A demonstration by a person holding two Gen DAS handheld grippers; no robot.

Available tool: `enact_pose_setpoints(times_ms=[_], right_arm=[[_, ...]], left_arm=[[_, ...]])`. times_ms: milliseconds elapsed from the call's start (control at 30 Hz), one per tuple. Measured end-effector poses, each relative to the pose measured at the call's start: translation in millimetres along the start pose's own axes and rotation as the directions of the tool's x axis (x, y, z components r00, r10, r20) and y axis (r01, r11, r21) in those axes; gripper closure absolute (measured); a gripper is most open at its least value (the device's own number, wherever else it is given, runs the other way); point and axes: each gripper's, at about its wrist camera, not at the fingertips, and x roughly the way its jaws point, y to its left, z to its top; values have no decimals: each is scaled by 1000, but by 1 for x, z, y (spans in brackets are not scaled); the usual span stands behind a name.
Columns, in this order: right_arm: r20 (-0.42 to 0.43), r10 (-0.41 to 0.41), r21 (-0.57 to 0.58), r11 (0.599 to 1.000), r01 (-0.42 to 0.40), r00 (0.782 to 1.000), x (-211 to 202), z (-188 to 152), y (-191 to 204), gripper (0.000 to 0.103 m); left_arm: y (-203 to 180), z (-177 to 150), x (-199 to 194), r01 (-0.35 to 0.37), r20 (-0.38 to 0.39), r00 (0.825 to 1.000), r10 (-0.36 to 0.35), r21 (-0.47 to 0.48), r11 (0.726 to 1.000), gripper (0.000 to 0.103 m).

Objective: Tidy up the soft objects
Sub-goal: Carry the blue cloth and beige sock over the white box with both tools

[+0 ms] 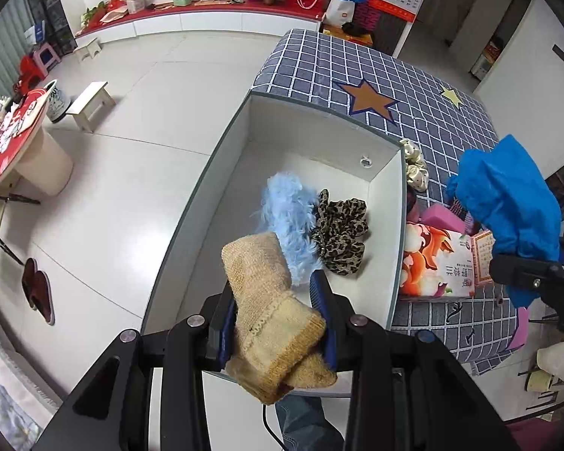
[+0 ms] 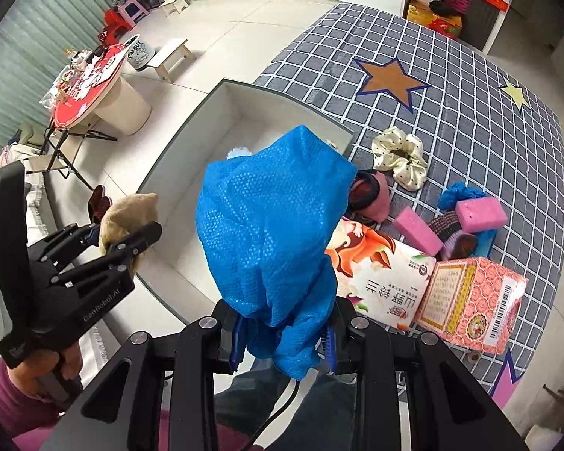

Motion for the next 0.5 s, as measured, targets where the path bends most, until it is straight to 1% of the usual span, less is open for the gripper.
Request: enact_pose_setpoints(times_ms=[500], right_arm=[[-14,8,-2,1000,-9,1000,6,8,4,70]], left_arm=[[4,3,8,-6,-18,1000,6,-8,1000,63]])
